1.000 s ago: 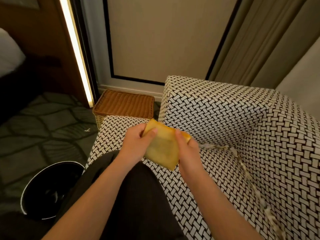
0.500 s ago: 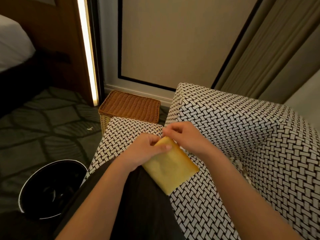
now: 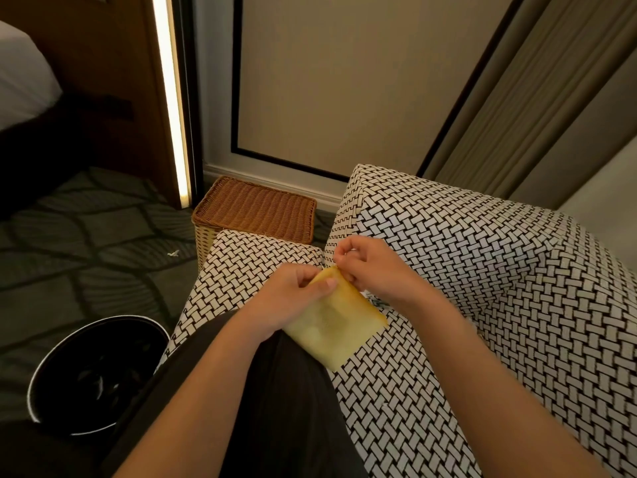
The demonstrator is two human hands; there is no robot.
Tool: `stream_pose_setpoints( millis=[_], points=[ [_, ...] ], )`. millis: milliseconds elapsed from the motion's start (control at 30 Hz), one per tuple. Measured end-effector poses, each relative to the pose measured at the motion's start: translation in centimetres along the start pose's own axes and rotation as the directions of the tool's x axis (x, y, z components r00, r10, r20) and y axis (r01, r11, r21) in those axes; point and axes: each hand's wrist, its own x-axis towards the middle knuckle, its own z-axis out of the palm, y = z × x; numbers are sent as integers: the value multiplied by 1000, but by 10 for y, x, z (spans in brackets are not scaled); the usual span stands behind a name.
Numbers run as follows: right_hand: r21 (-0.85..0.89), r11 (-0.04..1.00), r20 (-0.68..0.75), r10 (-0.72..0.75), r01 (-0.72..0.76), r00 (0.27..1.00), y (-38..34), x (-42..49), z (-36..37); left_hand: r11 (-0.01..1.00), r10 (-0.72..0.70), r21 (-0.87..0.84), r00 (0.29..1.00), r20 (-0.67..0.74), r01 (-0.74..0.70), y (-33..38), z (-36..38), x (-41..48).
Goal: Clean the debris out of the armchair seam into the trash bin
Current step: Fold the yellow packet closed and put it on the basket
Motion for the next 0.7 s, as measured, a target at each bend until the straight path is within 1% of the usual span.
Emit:
stream_pose_setpoints(
  millis=[133, 233, 467, 600, 700],
  points=[
    [-10, 999, -57, -32, 32, 998, 2, 0, 2, 999, 23, -23, 1000, -16, -23, 1, 0, -1],
    [-7, 1000, -85, -29, 29, 996, 5, -4, 1, 997, 26, -66, 996, -82, -31, 2, 1, -1],
    [-49, 999, -125, -5, -1, 992, 9, -7, 1, 999, 35, -34, 986, -163, -41, 1, 6, 1],
    [-117, 993, -137, 1, -18, 991, 10, -6, 1, 999, 34, -31, 980, -196, -40, 3, 7, 0],
    [-154, 986, -185, 30, -59, 982, 15, -7, -3, 996, 16, -76, 953, -301, -40, 4, 5, -1]
  ],
)
